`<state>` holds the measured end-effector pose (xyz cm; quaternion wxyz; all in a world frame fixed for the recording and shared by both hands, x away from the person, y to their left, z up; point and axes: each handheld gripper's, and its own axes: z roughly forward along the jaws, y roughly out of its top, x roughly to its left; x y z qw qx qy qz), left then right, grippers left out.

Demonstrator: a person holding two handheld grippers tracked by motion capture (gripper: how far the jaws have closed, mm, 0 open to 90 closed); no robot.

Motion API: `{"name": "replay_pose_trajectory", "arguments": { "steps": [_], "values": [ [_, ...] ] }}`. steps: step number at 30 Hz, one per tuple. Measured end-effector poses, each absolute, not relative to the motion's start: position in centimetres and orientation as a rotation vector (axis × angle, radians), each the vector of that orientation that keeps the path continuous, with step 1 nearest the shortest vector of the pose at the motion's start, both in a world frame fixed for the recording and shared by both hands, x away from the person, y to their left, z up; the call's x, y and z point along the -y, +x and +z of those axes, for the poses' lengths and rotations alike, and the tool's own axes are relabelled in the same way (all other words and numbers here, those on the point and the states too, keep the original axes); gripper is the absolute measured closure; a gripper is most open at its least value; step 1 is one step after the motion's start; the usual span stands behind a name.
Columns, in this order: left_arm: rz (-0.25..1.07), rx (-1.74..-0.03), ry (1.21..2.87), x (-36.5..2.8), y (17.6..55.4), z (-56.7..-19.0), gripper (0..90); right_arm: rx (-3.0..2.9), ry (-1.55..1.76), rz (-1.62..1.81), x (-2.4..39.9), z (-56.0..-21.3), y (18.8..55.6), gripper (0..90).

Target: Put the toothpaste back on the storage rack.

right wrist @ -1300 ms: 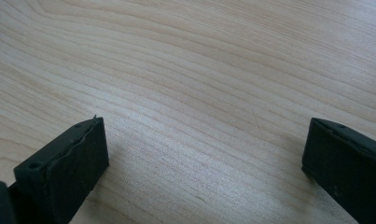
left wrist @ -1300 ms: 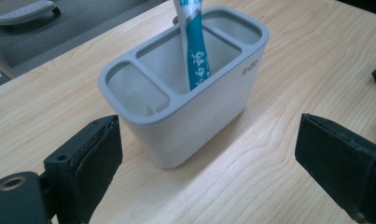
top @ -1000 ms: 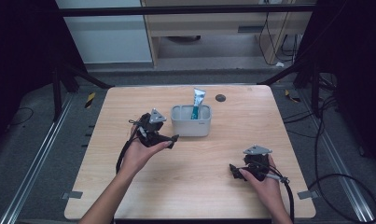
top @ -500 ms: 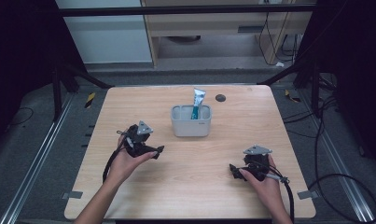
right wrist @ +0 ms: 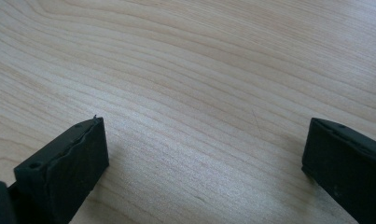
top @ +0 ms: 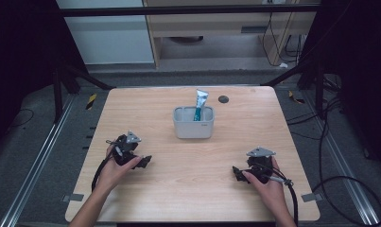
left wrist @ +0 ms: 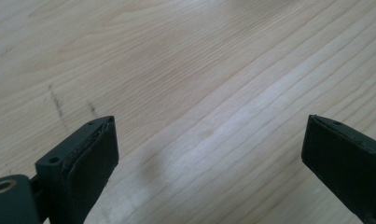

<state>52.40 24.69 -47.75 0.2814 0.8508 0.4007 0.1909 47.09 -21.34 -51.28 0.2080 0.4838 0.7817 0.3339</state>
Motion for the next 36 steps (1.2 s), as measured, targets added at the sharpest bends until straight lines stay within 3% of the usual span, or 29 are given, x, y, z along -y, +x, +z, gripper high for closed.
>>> {"name": "replay_pose_trajectory", "arguments": {
  "steps": [18,36],
  "values": [
    [0.482,-1.174,2.193,-28.3,52.9,-50.1,0.5,-2.176,1.346,0.929,21.3,-51.3,47.1,0.6],
    [0.512,-1.169,2.107,-28.8,52.7,-50.8,0.0,-2.164,1.358,0.920,21.4,-51.3,47.1,0.3]
  ]
}}
